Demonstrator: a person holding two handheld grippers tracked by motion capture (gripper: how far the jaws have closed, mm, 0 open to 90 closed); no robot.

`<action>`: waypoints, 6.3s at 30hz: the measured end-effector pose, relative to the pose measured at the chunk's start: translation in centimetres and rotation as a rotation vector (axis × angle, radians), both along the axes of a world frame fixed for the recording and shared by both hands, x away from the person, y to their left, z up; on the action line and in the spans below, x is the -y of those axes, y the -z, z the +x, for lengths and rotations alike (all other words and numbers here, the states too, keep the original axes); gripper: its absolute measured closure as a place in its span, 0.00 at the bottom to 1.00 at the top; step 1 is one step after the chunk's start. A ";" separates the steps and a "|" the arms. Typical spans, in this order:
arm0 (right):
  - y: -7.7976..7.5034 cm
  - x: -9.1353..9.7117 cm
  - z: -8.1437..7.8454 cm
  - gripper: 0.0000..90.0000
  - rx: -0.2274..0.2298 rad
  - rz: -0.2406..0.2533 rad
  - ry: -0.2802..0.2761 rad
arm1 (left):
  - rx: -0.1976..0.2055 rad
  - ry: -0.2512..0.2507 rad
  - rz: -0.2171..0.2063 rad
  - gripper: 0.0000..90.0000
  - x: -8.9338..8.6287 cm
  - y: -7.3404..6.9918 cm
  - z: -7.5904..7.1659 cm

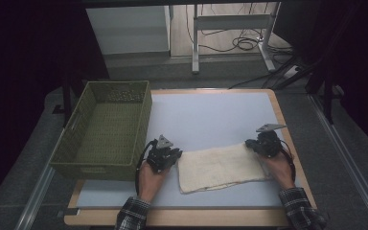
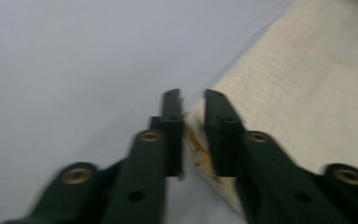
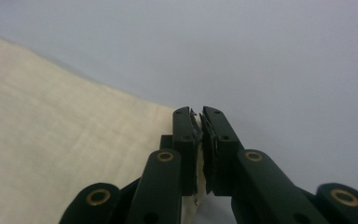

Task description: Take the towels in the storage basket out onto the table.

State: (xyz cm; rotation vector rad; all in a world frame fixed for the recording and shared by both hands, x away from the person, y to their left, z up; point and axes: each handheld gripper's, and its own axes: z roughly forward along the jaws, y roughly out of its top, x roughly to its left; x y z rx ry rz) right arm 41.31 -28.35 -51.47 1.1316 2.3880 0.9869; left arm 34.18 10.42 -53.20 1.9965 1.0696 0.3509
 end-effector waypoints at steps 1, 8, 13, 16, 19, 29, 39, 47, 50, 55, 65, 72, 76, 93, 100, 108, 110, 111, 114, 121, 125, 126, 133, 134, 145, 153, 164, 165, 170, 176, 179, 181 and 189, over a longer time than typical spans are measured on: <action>0.4 0.0 0.0 0.93 0.004 0.006 0.004 | 0.005 -0.010 -0.015 0.76 -0.2 0.1 0.0; -0.8 0.8 -0.9 0.85 0.023 0.059 0.015 | 0.006 0.004 -0.002 0.58 0.1 -0.1 0.2; -1.2 0.8 -2.1 0.77 0.022 0.084 0.006 | 0.021 -0.004 0.131 0.51 0.8 0.8 0.8; -1.2 0.8 -2.8 0.73 0.007 0.092 0.000 | 0.023 -0.006 0.118 0.44 0.5 1.2 1.1; -1.2 0.7 -3.7 0.65 0.000 0.076 -0.007 | -0.019 -0.015 0.081 0.38 0.1 1.3 1.5; -0.8 -0.8 -6.2 0.52 -0.009 0.052 -0.041 | -0.021 -0.008 0.070 0.36 0.1 1.4 1.5; -1.1 -4.7 -8.4 0.52 -0.011 0.075 -0.145 | -0.018 0.002 0.085 0.33 0.2 1.4 1.5; -0.9 -8.1 -9.7 0.61 -0.034 0.107 -0.248 | -0.017 0.002 0.084 0.33 0.2 1.4 1.5; -0.8 -9.5 -10.2 0.64 -0.049 0.113 -0.290 | -0.017 0.001 0.084 0.33 0.2 1.4 1.5; -0.6 -11.9 -10.9 0.68 -0.077 0.118 -0.355 | -0.017 0.002 0.084 0.33 0.2 1.4 1.5; 0.5 -16.8 -12.3 0.74 -0.135 0.116 -0.478 | -0.017 0.002 0.085 0.33 0.2 1.4 1.5; 1.1 -19.2 -13.1 0.67 -0.130 0.087 -0.511 | -0.018 0.003 0.085 0.33 0.2 1.4 1.5; 1.6 -20.1 -13.8 0.66 -0.052 0.000 -0.522 | -0.015 0.001 0.086 0.33 0.2 1.4 1.5; 1.5 -19.9 -13.8 0.93 -0.046 0.011 -0.470 | -0.023 0.104 0.030 0.96 0.6 0.7 1.1; 0.2 -19.4 -13.7 0.93 -0.033 0.082 -0.478 | 0.030 0.105 -0.002 0.96 0.5 -1.4 0.8; -1.9 -16.9 -13.3 0.93 0.007 0.132 -0.443 | 0.068 0.136 -0.017 0.96 2.4 -2.6 1.9; -2.1 -16.1 -13.1 0.93 0.003 0.143 -0.428 | 0.080 0.143 -0.030 0.96 3.0 -2.8 2.1; -2.2 -15.7 -13.0 0.93 0.005 0.142 -0.420 | 0.084 0.147 -0.026 0.96 3.3 -2.9 2.2; -2.2 -14.4 -12.9 0.93 0.012 0.143 -0.400 | 0.095 0.160 -0.024 0.96 4.2 -3.1 2.6; -2.1 -12.1 -12.5 0.93 0.011 0.167 -0.346 | 0.103 0.183 -0.016 0.96 5.9 -3.2 3.4; -2.2 -11.0 -12.3 0.93 0.008 0.187 -0.319 | 0.106 0.193 -0.017 0.96 6.7 -3.3 3.7; -2.2 -10.9 -12.3 0.93 0.010 0.190 -0.317 | 0.107 0.196 -0.017 0.96 6.9 -3.4 3.8; -2.4 -9.2 -12.2 0.92 0.019 0.197 -0.279 | 0.118 0.220 -0.019 0.95 8.9 -3.7 4.6; -2.4 -8.9 -12.2 0.92 0.018 0.197 -0.273 | 0.120 0.224 -0.019 0.95 9.3 -3.7 4.7; -2.1 -4.1 -12.5 0.92 0.034 0.196 -0.168 | 0.139 0.284 -0.019 0.95 13.7 -3.7 5.8; -2.2 -1.4 -12.7 0.92 0.040 0.213 -0.116 | 0.140 0.319 -0.005 0.95 16.7 -4.1 6.4; -1.6 1.0 -12.6 0.92 0.033 0.199 -0.062 | 0.112 0.341 0.021 0.95 19.7 -3.3 7.2; -1.4 1.1 -12.5 0.92 0.029 0.197 -0.054 | 0.105 0.334 0.007 0.93 19.9 -3.1 7.2; -0.8 1.7 -12.3 0.89 0.029 0.179 -0.035 | 0.121 0.310 -0.036 0.66 19.6 -3.3 7.2; -0.9 3.3 -12.4 0.83 0.038 0.157 0.018 | 0.153 0.291 -0.008 0.53 18.6 -4.1 6.8; -0.7 4.6 -12.7 0.80 0.037 0.122 0.056 | 0.148 0.290 0.032 0.50 17.5 -3.8 6.5; -0.7 5.4 -12.9 0.79 0.035 0.114 0.078 | 0.145 0.287 0.048 0.46 17.0 -3.6 6.4; -2.6 4.8 -11.7 0.73 0.082 0.113 0.077 | 0.132 0.224 0.054 0.32 13.6 -3.2 6.1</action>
